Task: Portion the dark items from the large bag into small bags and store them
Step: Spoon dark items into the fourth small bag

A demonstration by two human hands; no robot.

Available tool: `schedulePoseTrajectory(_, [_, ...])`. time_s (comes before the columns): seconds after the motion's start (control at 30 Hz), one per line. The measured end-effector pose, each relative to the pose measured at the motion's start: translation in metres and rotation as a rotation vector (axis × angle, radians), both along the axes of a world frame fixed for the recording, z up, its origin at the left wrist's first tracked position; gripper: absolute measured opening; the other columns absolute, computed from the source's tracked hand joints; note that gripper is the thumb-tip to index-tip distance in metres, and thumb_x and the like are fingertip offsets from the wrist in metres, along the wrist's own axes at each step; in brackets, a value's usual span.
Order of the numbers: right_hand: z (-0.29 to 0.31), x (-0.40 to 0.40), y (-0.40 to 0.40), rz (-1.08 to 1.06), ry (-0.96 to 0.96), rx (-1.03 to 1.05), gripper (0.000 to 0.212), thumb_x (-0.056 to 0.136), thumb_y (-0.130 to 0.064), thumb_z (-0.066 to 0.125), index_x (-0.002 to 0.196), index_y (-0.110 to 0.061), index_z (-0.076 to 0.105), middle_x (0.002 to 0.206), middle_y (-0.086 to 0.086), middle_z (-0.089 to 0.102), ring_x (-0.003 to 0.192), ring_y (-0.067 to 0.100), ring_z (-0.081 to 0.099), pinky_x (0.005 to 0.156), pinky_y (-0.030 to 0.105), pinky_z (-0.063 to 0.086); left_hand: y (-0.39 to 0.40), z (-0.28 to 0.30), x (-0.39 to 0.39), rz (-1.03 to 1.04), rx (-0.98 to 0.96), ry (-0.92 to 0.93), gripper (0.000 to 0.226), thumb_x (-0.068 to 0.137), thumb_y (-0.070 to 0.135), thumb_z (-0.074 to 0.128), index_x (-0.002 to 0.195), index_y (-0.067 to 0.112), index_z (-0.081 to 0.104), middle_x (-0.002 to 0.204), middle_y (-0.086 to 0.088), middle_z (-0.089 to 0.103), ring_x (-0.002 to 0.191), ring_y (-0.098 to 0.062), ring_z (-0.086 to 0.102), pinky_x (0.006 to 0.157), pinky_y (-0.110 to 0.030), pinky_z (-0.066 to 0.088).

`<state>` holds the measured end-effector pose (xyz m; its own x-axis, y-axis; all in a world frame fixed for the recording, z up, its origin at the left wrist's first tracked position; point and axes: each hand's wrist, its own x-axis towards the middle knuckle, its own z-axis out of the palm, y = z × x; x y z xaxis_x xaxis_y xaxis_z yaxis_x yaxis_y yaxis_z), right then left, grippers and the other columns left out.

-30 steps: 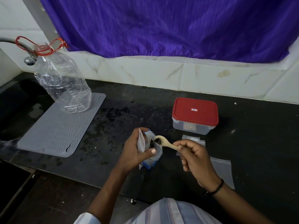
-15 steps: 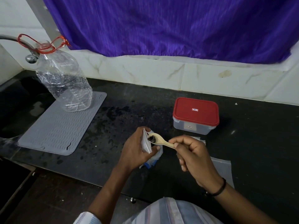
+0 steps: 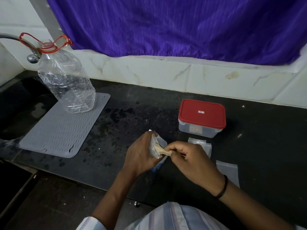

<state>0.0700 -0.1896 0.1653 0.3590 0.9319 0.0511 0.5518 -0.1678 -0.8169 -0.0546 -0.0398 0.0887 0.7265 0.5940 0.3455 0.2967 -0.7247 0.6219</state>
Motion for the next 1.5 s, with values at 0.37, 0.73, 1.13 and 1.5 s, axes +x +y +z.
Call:
schedulePoseTrajectory(0.37, [-0.002,-0.006,0.009,0.169,-0.95,0.283,0.025,0.083,-0.01,0.061,0.106,-0.016,0.07,0.073,-0.003,0.062,0.062,0.014,0.05,0.052,0.025,0.035,-0.001,-0.006,0.002,0.19,-0.226,-0.154,0.024,0.078,0.031,0.071,0.086,0.022,0.051,0.074,0.006,0.06,0.065,-0.011,0.058,0.056,-0.028,0.047])
schedulePoseTrajectory(0.73, [-0.071,0.021,0.028,-0.083,-0.386,-0.208,0.016,0.097,-0.03,0.051,0.093,-0.024,0.065,0.076,-0.007,0.064,0.066,0.006,0.06,0.064,0.032,0.055,0.018,-0.026,-0.002,0.549,-0.652,0.095,0.049,0.077,0.055,0.076,0.104,0.021,0.054,0.102,0.003,0.062,0.092,-0.013,0.06,0.078,-0.035,0.05])
schedulePoseTrajectory(1.13, [-0.117,0.005,0.048,-0.113,-0.627,-0.212,0.013,0.096,-0.026,0.053,0.095,-0.021,0.065,0.081,-0.003,0.068,0.068,0.012,0.066,0.056,0.025,0.051,0.031,-0.038,0.024,0.378,-0.98,0.008,0.049,0.055,0.02,0.076,0.099,0.002,0.064,0.094,-0.021,0.073,0.086,-0.033,0.074,0.073,-0.051,0.062])
schedulePoseTrajectory(1.5, [-0.134,0.011,0.048,-0.235,-0.045,-0.162,0.019,0.099,-0.025,0.049,0.108,-0.024,0.066,0.081,-0.005,0.067,0.069,0.004,0.062,0.065,0.025,0.054,0.033,-0.035,0.025,0.324,-1.081,-0.087,0.034,0.076,-0.015,0.057,0.106,0.001,0.062,0.091,-0.014,0.07,0.077,-0.02,0.068,0.063,-0.03,0.057])
